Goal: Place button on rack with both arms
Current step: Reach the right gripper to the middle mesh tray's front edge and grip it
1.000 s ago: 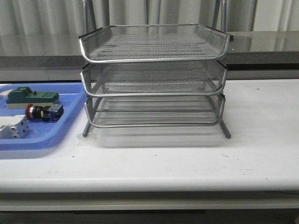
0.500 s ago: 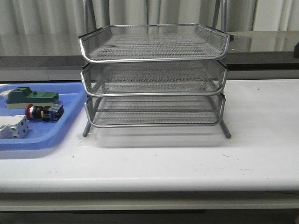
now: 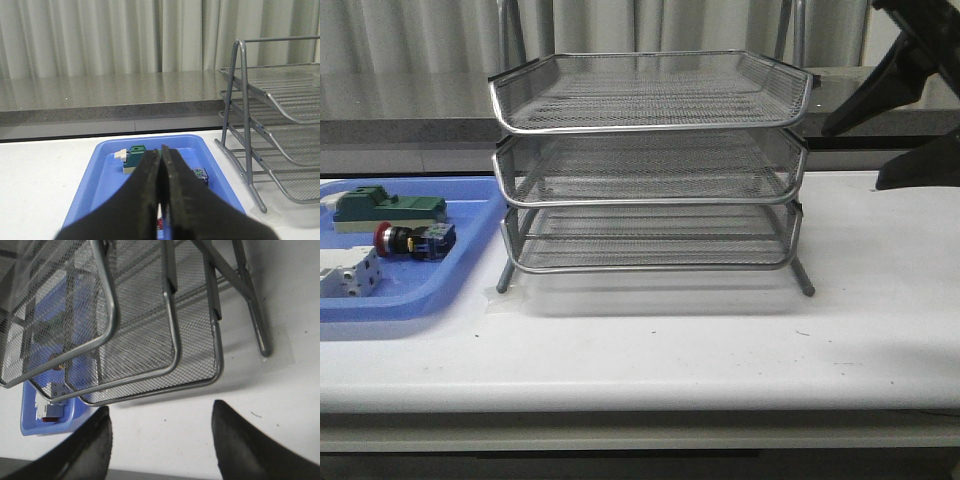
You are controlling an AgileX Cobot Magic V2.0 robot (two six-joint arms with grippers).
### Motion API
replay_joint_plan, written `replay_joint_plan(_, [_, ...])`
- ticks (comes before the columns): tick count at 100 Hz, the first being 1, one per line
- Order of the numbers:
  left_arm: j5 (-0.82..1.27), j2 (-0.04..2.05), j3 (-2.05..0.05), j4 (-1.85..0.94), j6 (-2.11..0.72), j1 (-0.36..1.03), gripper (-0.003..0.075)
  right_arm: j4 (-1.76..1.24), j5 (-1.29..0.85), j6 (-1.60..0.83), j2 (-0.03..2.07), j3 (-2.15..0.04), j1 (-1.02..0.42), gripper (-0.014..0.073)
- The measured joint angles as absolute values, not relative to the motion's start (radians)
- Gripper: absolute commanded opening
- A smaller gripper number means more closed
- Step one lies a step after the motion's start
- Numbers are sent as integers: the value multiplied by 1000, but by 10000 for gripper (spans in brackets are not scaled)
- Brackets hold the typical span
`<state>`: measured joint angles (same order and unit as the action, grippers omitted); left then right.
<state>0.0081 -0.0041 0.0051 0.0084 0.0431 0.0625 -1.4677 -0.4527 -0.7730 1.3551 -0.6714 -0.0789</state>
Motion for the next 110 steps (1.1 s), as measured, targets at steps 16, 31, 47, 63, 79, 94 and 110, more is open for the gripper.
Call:
replay_joint_plan(16, [8, -4, 5, 8, 43, 63, -20, -1686, -468, -968, 1452, -671, -79, 444])
replay_joint_plan(31, [8, -4, 5, 8, 43, 63, -20, -1781, -510, -1062, 1534, -680, -79, 444])
replay_joint_plan(47, [8, -4, 5, 8, 43, 63, -20, -1794, -562, -1083, 1615, -732, -79, 444])
replay_joint_plan(63, [8, -4, 5, 8, 43, 63, -20, -1799, -610, -1085, 1687, -798, -79, 444])
replay_joint_plan(79, [8, -4, 5, 8, 43, 63, -20, -1792, -631, -1087, 1744, -840, -79, 444])
replay_joint_plan(94, [8, -4, 5, 8, 43, 63, -20, -1794, -640, -1088, 1772, -854, -79, 351])
replay_joint_plan(110, [8, -4, 5, 8, 43, 63, -20, -1796, -650, -1088, 1772, -856, -79, 157])
